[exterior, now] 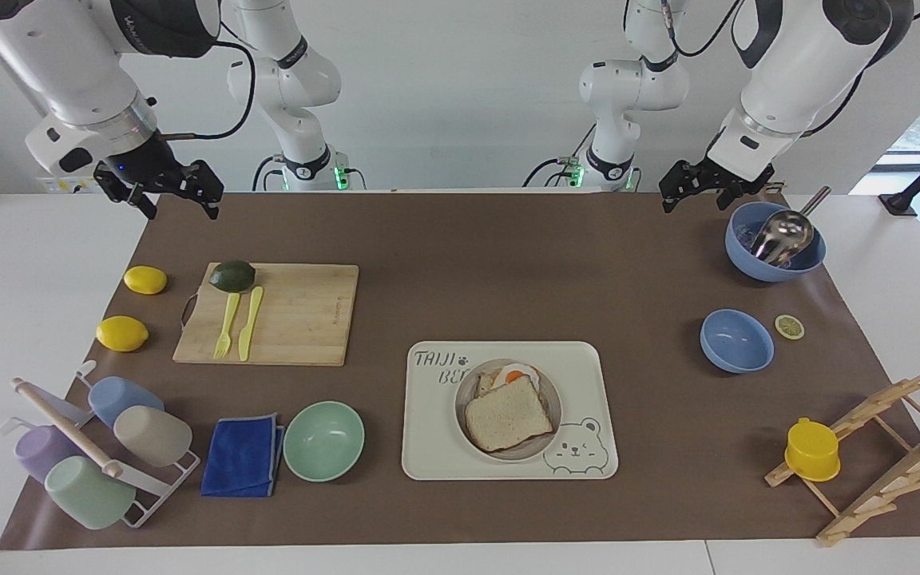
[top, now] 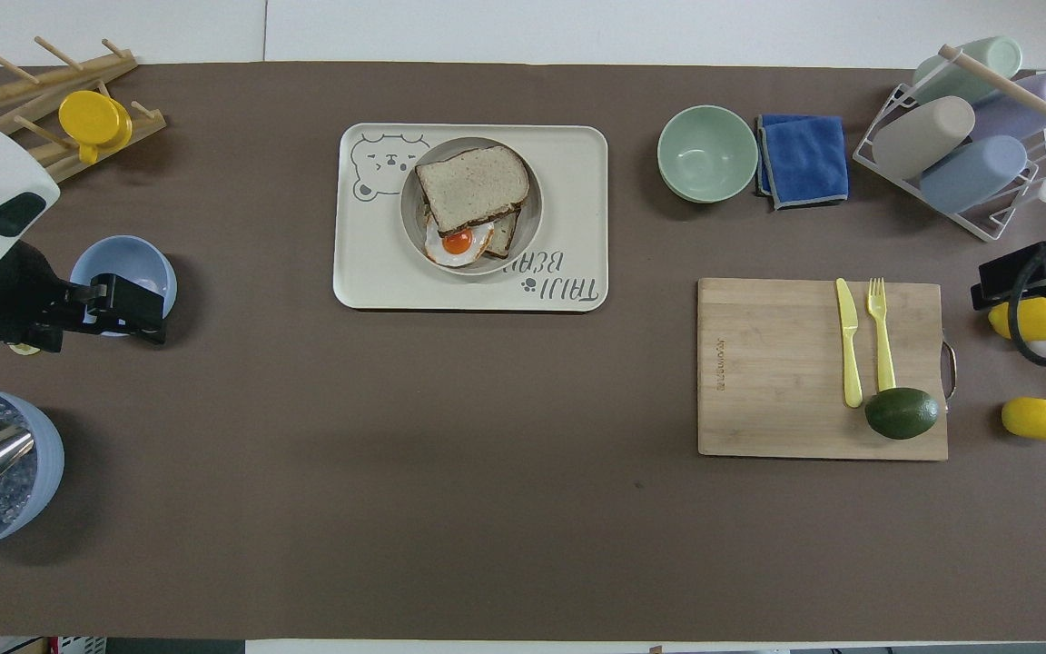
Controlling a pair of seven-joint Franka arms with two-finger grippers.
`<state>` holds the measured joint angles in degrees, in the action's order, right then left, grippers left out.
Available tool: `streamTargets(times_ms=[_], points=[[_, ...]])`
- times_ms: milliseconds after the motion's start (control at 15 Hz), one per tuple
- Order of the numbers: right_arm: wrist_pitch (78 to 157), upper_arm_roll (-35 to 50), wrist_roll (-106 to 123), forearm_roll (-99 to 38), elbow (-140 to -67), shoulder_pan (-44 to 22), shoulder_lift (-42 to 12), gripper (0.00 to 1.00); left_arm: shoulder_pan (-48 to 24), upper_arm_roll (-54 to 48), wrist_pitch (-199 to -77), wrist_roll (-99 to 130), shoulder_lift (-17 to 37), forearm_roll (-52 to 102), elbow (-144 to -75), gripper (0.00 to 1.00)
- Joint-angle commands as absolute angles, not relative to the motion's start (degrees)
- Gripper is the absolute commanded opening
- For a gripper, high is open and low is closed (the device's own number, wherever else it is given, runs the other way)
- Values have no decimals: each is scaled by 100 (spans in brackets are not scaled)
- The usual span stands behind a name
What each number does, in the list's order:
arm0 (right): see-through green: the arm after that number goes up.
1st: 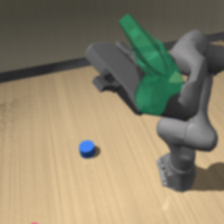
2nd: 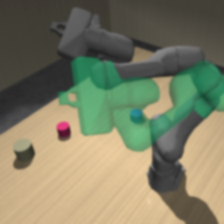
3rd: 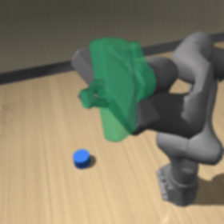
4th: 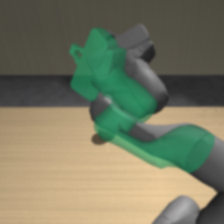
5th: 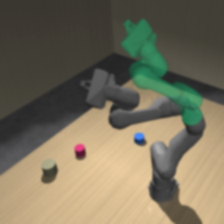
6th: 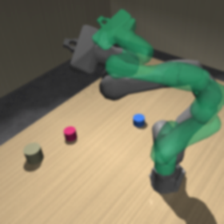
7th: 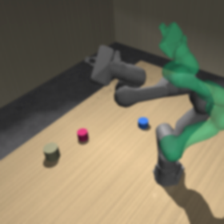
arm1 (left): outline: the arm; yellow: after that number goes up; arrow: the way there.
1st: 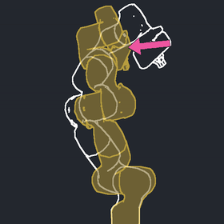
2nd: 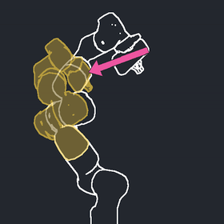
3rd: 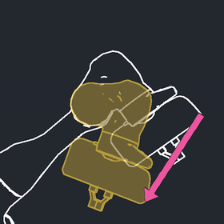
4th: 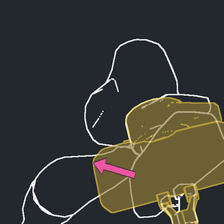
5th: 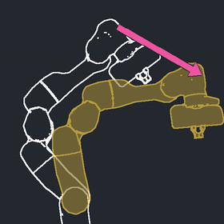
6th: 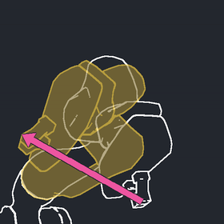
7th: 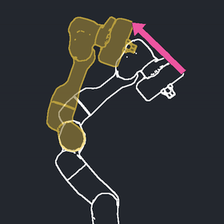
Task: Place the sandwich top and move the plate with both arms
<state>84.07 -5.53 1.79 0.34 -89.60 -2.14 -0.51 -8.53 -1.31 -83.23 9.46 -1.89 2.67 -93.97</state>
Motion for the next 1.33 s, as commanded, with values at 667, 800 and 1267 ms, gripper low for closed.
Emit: streamTargets(times_ms=[667, 800, 1267], points=[[8358, -519, 150, 0, -8956, -211, 0, 100, -703, -308, -8183, 738, -141, 193, -9105, 100], [8358, -527, 149, 0, -8956, -211, 0, 100, -703, -308, -8191, 738, -141, 202, -9105, 100], [8350, -527, 149, 0, -8956, -211, 0, 100, -686, -290, -8156, 738, -149, 211, -9097, 100]])
